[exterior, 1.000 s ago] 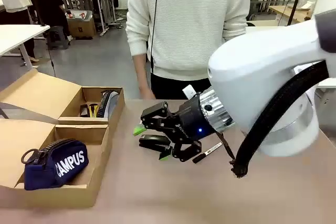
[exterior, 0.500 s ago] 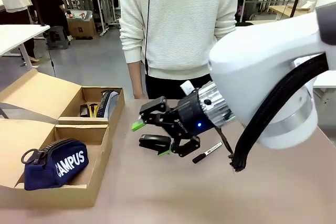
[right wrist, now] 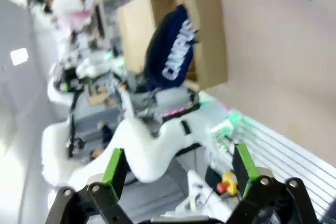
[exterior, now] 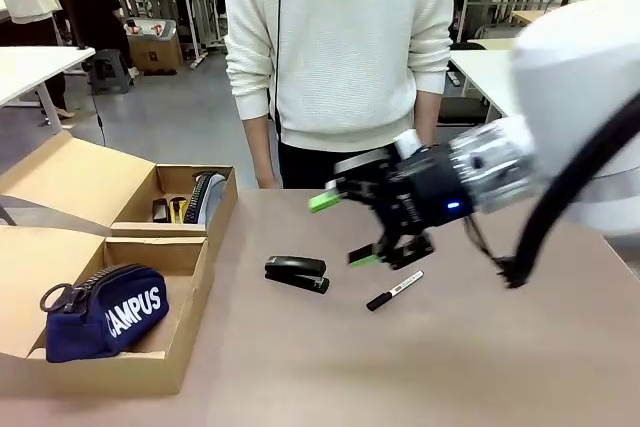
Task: Place items inside the box.
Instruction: Pick up a Pencil pouch or Stapler and place it inside the Mailer Box closest to the robot.
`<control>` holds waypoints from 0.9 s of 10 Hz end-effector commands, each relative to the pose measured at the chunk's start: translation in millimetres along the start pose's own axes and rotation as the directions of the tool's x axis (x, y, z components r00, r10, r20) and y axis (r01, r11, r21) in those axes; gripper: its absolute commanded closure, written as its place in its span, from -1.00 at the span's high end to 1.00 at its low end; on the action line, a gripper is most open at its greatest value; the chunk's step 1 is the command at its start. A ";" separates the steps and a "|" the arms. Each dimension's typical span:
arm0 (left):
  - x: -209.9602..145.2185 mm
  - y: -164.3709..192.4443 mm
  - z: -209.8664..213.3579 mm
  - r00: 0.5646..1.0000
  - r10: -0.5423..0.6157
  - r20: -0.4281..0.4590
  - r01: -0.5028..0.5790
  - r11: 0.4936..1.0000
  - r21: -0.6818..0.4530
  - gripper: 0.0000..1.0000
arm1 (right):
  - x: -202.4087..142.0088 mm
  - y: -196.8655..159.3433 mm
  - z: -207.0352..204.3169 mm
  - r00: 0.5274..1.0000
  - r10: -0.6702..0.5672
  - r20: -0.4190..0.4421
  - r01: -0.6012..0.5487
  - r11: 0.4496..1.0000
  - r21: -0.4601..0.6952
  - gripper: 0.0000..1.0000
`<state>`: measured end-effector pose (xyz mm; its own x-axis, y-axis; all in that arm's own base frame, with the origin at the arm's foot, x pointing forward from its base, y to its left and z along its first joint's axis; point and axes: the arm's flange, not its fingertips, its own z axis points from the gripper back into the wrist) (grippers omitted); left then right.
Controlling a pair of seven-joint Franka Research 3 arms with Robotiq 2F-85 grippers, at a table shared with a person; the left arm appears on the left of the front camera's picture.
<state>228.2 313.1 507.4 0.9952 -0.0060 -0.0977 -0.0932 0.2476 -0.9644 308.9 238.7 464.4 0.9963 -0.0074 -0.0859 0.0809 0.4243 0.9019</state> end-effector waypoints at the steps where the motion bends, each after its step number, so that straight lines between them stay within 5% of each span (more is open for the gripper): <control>1: -1.0 1.3 -1.4 1.000 0.002 -0.002 -0.002 1.000 0.010 1.00 | 2.8 -55.1 97.2 0.998 0.014 -0.055 -0.003 0.979 0.204 1.00; 4: -1.0 1.3 -1.4 1.000 0.002 -0.002 -0.002 1.000 0.010 1.00 | -2.9 -116.6 183.9 0.987 -0.075 0.144 0.027 0.951 0.307 1.00; 8: -1.0 1.3 -1.4 1.000 0.002 -0.002 -0.002 1.000 0.010 1.00 | -15.9 -177.4 191.8 0.983 -0.135 0.125 0.085 0.937 0.339 1.00; 9: -1.0 1.3 -1.4 1.000 0.002 -0.002 -0.002 1.000 0.010 1.00 | 40.5 -149.1 250.2 0.983 -0.133 0.126 0.079 0.929 0.362 1.00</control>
<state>228.1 313.0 507.5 0.9953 -0.0060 -0.0966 -0.0922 0.2476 -0.9645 345.8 -59.3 409.4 0.9683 -0.1764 -0.1771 0.1911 0.0654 0.9794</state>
